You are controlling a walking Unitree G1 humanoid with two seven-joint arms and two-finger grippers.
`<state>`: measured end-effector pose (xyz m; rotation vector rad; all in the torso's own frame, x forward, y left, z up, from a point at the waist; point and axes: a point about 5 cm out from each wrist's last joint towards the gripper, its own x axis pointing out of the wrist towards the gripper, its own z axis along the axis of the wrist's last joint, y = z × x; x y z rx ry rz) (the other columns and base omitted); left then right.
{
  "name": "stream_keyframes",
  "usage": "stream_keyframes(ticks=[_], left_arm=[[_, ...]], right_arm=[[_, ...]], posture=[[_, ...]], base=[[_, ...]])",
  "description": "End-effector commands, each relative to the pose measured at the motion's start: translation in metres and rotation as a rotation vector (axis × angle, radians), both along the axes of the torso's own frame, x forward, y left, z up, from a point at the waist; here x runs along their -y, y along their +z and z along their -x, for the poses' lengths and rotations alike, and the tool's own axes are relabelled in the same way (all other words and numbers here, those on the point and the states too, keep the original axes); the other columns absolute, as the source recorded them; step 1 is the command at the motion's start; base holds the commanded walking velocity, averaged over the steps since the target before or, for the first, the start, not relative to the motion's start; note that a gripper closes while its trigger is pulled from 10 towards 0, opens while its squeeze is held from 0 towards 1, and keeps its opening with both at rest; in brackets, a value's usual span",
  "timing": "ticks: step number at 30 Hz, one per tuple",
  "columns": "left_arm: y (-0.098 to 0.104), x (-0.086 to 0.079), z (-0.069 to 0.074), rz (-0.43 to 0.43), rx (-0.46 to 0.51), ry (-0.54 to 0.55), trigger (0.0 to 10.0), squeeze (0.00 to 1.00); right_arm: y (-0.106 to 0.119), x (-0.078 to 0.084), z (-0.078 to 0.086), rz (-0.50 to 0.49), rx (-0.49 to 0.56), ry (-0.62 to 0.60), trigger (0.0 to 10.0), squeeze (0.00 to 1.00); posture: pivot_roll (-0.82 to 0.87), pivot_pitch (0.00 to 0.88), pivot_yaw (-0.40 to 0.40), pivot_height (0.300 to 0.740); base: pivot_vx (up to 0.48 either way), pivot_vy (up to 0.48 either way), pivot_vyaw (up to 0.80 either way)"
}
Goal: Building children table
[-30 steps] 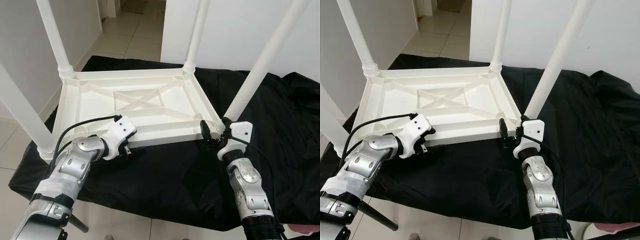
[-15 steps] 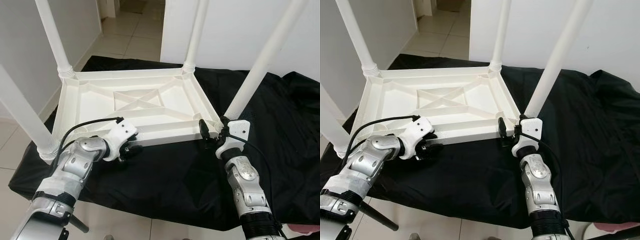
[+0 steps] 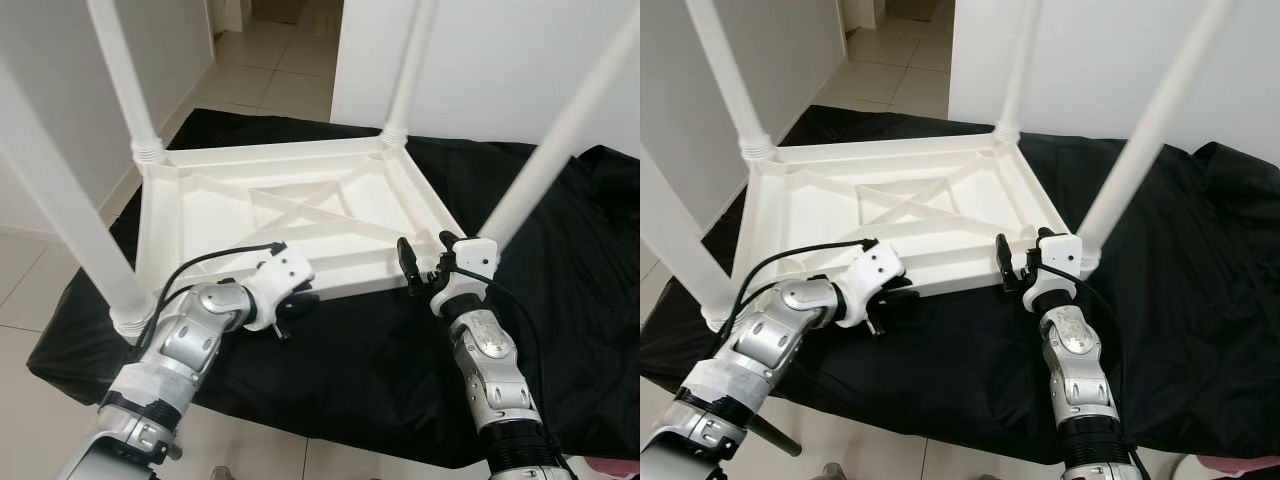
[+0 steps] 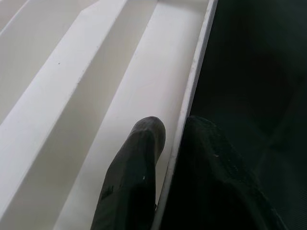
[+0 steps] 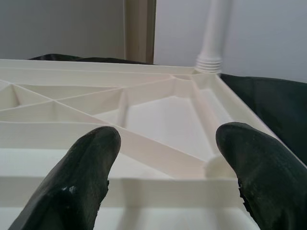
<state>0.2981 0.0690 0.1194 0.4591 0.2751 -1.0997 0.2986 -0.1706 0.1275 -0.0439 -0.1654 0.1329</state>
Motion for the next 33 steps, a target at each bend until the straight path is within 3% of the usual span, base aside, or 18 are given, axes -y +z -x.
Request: stream_keyframes(ticks=[1, 2, 3, 4, 5, 8, 9, 10, 18, 21, 23, 31, 33], left_arm=[[0.009, 0.022, 0.01, 0.041, 0.034, -0.128, 4.1, 0.0], [0.009, 0.024, 0.012, 0.045, 0.032, -0.139, 10.0, 0.0], [0.012, 0.023, 0.011, 0.083, 0.029, -0.115, 10.0, 1.0], [0.012, 0.023, 0.011, 0.083, 0.029, -0.115, 10.0, 1.0], [0.02, 0.02, 0.009, 0.136, 0.064, -0.087, 10.0, 1.0], [0.023, 0.019, 0.009, 0.149, 0.093, -0.083, 10.0, 1.0], [0.03, 0.014, 0.004, 0.162, 0.15, -0.045, 10.0, 1.0], [0.038, 0.009, 0.0, 0.181, 0.204, -0.003, 10.0, 0.0], [0.062, -0.015, -0.008, 0.264, 0.257, 0.116, 10.0, 0.0], [0.071, -0.031, -0.005, 0.292, 0.282, 0.16, 10.0, 0.0], [0.073, -0.041, 0.003, 0.355, 0.265, 0.178, 10.0, 0.0], [0.085, -0.06, 0.011, 0.49, 0.262, 0.242, 10.0, 0.0], [0.09, -0.07, 0.02, 0.517, 0.265, 0.247, 10.0, 0.0]], right_arm=[[0.0, -0.002, -0.001, 0.002, 0.007, 0.005, 10.0, 0.0], [0.0, -0.002, -0.001, 0.002, 0.006, 0.005, 10.0, 0.0], [-0.001, -0.002, 0.0, 0.001, 0.004, 0.003, 10.0, 0.0], [-0.001, -0.002, 0.0, 0.001, 0.004, 0.003, 10.0, 0.0], [-0.002, -0.001, 0.001, -0.002, 0.003, 0.001, 10.0, 0.0], [-0.002, -0.001, 0.001, -0.002, 0.003, 0.001, 10.0, 0.0], [-0.003, -0.001, 0.001, -0.002, 0.002, 0.0, 10.0, 0.0], [-0.003, -0.002, 0.001, -0.003, 0.0, -0.002, 10.0, 0.0], [-0.003, -0.002, 0.0, 0.0, 0.001, 0.003, 10.0, 0.0], [-0.003, -0.002, -0.001, -0.001, 0.001, 0.001, 10.0, 0.0], [-0.003, -0.002, -0.002, 0.001, 0.002, -0.002, 10.0, 0.0], [-0.002, -0.003, -0.005, 0.004, 0.002, 0.003, 10.0, 0.0], [-0.002, -0.003, -0.005, 0.012, 0.003, 0.005, 10.0, 0.0]], posture=[[-0.05, 0.0, -0.023, 0.74], [-0.05, 0.0, -0.023, 0.74], [-0.05, 0.0, -0.02, 0.74], [-0.05, 0.0, -0.02, 0.74], [-0.05, 0.0, -0.02, 0.74], [-0.05, 0.0, -0.02, 0.74], [-0.04, 0.0, -0.019, 0.74], [-0.04, 0.0, -0.019, 0.74], [-0.03, 0.0, -0.021, 0.74], [-0.02, 0.0, -0.024, 0.74], [-0.01, 0.0, -0.033, 0.74], [0.0, 0.0, -0.044, 0.74], [0.01, 0.0, -0.049, 0.74]], base=[[0.0, 0.0, 0.0], [0.0, 0.0, 0.0], [0.0, 0.0, 0.0], [0.0, 0.0, 0.0], [0.0, 0.0, 0.0], [0.0, 0.0, 0.0], [0.0, 0.0, 0.0], [0.0, 0.0, 0.0], [0.0, 0.0, 0.0], [0.0, 0.0, 0.0], [0.0, 0.0, 0.0], [0.0, 0.0, 0.0], [0.0, 0.0, 0.0]])
